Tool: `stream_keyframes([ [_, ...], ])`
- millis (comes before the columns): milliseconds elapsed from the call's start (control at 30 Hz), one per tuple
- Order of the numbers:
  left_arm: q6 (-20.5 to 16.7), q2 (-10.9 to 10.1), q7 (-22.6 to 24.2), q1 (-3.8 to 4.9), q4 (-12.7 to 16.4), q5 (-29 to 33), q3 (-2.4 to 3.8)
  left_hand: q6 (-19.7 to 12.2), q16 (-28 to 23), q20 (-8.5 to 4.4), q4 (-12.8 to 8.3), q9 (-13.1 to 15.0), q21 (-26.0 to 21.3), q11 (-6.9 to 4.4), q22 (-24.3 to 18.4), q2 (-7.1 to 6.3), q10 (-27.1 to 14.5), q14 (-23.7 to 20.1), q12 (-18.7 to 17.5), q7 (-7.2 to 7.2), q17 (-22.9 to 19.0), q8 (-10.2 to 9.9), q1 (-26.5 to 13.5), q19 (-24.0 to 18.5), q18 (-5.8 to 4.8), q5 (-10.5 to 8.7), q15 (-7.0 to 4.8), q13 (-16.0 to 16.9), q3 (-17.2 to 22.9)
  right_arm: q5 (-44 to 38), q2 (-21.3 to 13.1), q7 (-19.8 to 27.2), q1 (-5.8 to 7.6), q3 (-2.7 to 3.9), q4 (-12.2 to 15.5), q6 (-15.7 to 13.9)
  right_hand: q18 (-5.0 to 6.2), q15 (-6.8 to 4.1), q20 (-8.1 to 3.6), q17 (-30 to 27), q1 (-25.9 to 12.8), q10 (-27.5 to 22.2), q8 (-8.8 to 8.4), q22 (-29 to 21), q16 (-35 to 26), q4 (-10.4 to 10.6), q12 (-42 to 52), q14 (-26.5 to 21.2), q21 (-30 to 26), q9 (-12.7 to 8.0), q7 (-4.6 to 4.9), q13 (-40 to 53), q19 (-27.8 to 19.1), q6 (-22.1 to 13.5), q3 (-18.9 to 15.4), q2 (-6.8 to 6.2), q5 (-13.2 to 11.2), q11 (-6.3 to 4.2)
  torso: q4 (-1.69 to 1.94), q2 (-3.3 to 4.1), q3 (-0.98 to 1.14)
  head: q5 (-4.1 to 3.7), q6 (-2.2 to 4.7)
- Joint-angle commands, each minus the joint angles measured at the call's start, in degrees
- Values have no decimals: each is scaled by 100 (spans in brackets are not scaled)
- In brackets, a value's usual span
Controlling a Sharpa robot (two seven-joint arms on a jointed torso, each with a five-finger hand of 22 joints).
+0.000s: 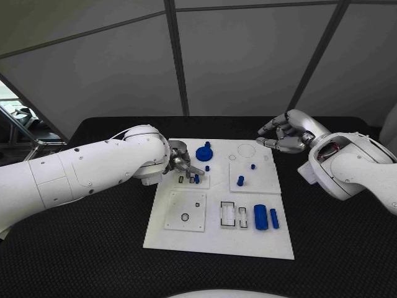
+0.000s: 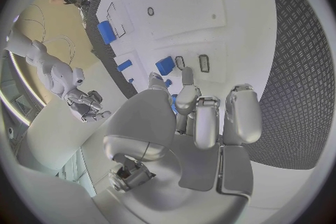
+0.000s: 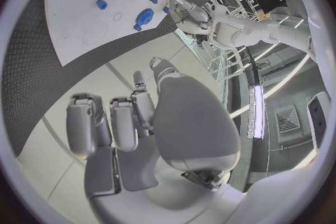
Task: Assemble the parts on the task board
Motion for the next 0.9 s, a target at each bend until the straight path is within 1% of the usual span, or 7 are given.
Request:
stream_keyframes([
  [33, 93, 16, -49, 11, 17, -1, 0, -36, -35, -4, -25, 19, 6, 7, 28, 40, -1, 443, 11, -15, 1022, 39, 16, 0, 33, 18, -26, 24, -7, -166, 18, -39, 13, 5, -13, 53, 76, -52, -28, 634, -63, 21, -25, 771, -20, 5, -9, 395, -25, -5, -4, 26, -18, 40, -23, -18, 20, -15, 3, -1, -6, -3, -17],
  [200, 67, 14, -44, 12, 50, 24, -1, -38, -33, -2, -26, 37, 11, 7, 39, 52, 3, 444, 17, -16, 1025, 57, 32, 6, 31, 20, -25, 31, 0, -222, 38, -57, 13, 5, -39, 67, 77, -53, -29, 626, -69, 19, -24, 768, -26, 13, -12, 393, -28, -6, -6, 22, -20, 41, -26, -16, 38, -17, 3, -5, -5, -2, -39],
  [533, 66, 1, -35, 13, 89, 32, -1, -41, -32, 1, -27, 63, 12, 6, 43, 64, 7, 445, 23, -19, 1029, 82, 53, 8, 31, 21, -24, 37, 8, -268, 68, -84, 12, 5, -83, 89, 79, -54, -29, 621, -70, 18, -25, 762, -29, 16, -14, 392, -32, -6, -8, 20, -25, 41, -26, -13, 54, -18, 6, -6, -7, -7, -43],
  [700, 94, 11, -26, 13, 89, 33, -1, -66, -31, 4, -49, 130, 15, 4, 59, 80, 10, 446, 30, -24, 1032, 142, 151, 14, 30, 23, -26, 45, 40, -271, 83, -96, 12, 5, -104, 112, 79, -54, -29, 617, -69, 17, -25, 762, -32, 17, -14, 392, -33, -6, -8, 20, -25, 41, -25, -11, 60, -19, 3, -8, -1, -1, -44],
  [900, 113, 22, -12, 13, 80, 33, -1, -102, -33, 5, -73, 192, 18, 1, 76, 103, 13, 446, 37, -25, 1030, 189, 264, 20, 28, 25, -26, 54, 90, -273, 95, -117, 12, 5, -125, 146, 79, -55, -30, 613, -66, 17, -25, 761, -35, 17, -15, 391, -34, -7, -9, 19, -26, 41, -23, -9, 71, -20, 2, -5, 0, 3, -54],
])
